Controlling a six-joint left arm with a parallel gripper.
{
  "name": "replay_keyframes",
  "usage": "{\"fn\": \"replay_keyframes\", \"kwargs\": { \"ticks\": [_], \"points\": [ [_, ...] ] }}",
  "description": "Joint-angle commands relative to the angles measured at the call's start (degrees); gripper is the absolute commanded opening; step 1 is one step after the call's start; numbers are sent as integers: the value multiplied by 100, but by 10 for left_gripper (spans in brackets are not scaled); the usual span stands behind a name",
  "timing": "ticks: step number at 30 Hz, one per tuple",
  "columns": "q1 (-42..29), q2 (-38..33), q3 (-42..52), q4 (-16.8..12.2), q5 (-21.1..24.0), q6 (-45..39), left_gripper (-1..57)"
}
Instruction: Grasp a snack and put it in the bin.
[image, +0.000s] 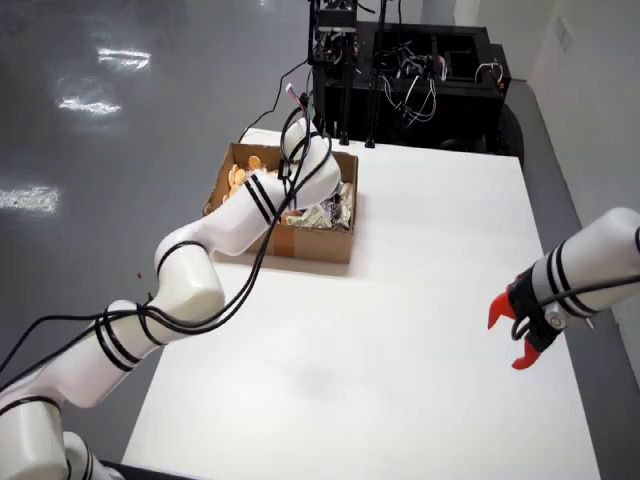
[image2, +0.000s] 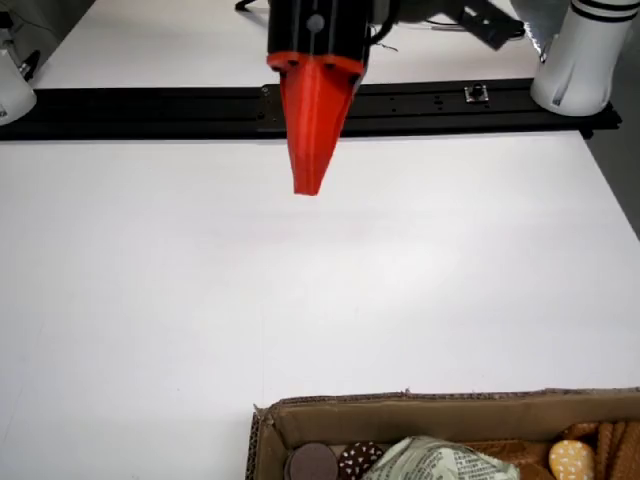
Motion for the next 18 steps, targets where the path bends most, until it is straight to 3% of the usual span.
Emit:
{"fn": "replay_keyframes", "kwargs": {
  "ticks": [1, 18],
  "points": [
    [-155, -370, 641, 5, -9, -71, -6],
    [-936, -1907, 3346, 20, -70, -638, -4]
  ]
}}
